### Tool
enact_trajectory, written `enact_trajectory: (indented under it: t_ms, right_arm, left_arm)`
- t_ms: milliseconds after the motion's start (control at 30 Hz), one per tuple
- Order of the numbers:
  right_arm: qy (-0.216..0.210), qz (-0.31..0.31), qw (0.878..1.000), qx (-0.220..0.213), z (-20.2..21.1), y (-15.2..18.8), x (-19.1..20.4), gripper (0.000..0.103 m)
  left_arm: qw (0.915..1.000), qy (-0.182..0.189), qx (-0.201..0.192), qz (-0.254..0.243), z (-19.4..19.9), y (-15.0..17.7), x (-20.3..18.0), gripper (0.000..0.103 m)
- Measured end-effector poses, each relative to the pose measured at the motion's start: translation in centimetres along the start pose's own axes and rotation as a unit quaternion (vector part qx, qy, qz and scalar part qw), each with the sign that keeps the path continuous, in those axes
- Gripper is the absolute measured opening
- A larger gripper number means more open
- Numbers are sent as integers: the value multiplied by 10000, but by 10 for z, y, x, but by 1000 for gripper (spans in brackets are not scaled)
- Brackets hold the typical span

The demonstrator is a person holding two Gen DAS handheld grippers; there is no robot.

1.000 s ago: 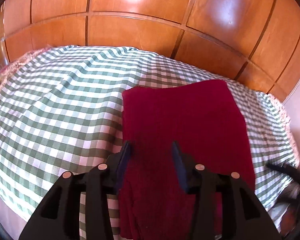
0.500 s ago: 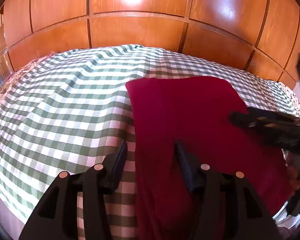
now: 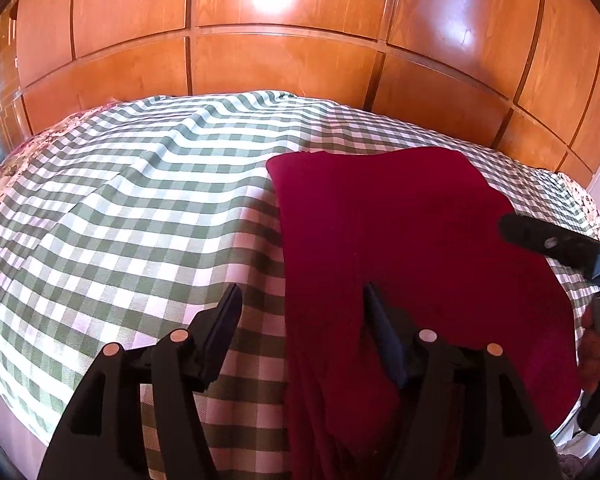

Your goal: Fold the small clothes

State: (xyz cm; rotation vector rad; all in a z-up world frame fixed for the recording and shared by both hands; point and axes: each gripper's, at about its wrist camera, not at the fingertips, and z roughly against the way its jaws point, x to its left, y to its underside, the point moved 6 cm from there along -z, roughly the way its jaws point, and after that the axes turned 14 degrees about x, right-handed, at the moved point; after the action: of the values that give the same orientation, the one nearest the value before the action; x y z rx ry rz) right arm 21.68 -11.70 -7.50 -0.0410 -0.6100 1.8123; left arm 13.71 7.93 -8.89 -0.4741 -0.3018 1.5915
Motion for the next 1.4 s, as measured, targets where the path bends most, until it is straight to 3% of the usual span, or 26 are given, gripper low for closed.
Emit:
enact_trajectory:
  t_ms: [167,367,733,833,900,967,1000,1100,1200,1400]
  right_arm:
    - [-578,-467,9972,-4,13,9,-22,91]
    - [-1507,-851,9841,390,-5,23,-34,91]
    - [-2351,-535,9662,912,-35,43,-8,91]
    - [-2417,-453,9646,952,-41,41,-1,88]
    - [-2359,-393,9663,953,-45,37,2,81]
    - [-2243,-358,9694,934,-46,35,6,72]
    - [-2214,-356,9703,906,-44,35,7,65]
    - [-2108,-279,9742,760,-33,37,12,53]
    - [-2079,-216,9765,521,-12,38,15,48]
    - [-1781,-347,9833,-171,50,33,-17,47]
  left_arm:
    - [10000,-41,-32,49,4,2,1,70]
    - [10000,24,-56,26,6,6,4,73]
    - [9983,580,-3,-75,0,7,12,73]
    - [9948,1018,93,14,-6,8,19,72]
    - [9896,1422,177,109,-11,9,21,65]
    - [9813,1902,252,139,-14,11,20,45]
    - [9781,2062,268,135,-14,12,18,41]
    - [9719,2333,293,121,-12,12,14,33]
    - [9658,2562,366,154,-8,7,5,30]
    - [9570,2809,419,-590,-2,-25,-74,29]
